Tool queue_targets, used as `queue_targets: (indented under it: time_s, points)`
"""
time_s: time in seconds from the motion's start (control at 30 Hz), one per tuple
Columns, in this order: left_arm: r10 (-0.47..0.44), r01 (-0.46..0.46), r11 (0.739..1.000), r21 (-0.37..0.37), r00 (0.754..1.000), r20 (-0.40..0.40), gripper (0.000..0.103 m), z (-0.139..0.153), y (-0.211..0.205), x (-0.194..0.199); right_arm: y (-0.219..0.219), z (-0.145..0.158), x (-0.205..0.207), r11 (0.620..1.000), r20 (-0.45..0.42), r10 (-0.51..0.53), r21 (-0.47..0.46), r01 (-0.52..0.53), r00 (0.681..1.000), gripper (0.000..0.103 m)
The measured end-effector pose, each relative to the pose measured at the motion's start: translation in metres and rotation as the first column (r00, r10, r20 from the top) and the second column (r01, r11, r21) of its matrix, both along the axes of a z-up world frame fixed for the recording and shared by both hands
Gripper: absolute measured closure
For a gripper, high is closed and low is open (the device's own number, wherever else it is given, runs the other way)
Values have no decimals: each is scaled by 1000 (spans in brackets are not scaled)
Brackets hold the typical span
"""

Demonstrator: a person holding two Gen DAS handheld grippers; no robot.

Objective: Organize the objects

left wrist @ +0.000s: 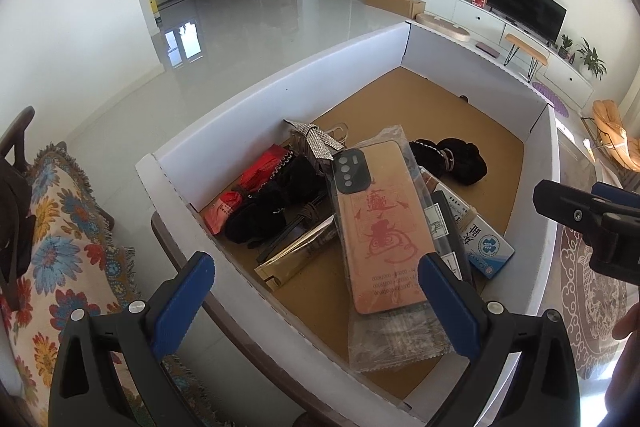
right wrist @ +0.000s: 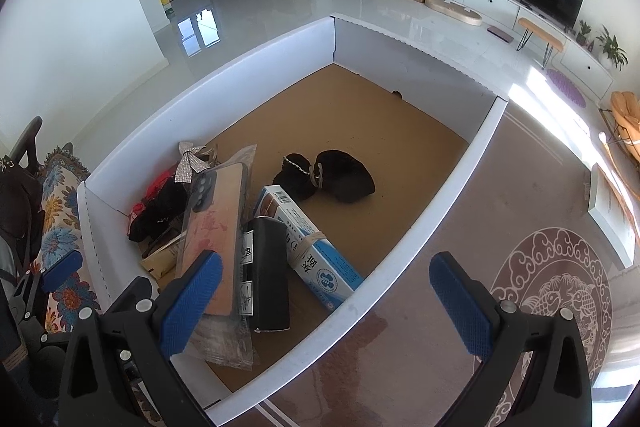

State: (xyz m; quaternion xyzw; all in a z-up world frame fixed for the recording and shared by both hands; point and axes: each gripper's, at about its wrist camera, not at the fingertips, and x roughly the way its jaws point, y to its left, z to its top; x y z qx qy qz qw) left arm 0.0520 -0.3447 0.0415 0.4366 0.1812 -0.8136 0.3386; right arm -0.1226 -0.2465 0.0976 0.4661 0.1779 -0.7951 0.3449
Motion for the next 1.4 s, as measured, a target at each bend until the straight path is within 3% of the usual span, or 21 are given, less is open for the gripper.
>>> queue_targets:
  time_s: [0.37,1.27,1.4]
  points:
    - [3,-2,998,56,1000,-22,0,4,-10,4,-4,2,4,1000,-7,-1,7,1,1000,0]
    - [-21,23,999,35,999,-48,0,12,-13,5,-11,-2,9,1000,-9,19,16,-19,1000,0]
    - [-27,25,999,-25,996,-87,0,22,-6,11,-10,-2,9,1000,-8,16,13,-16,1000,0]
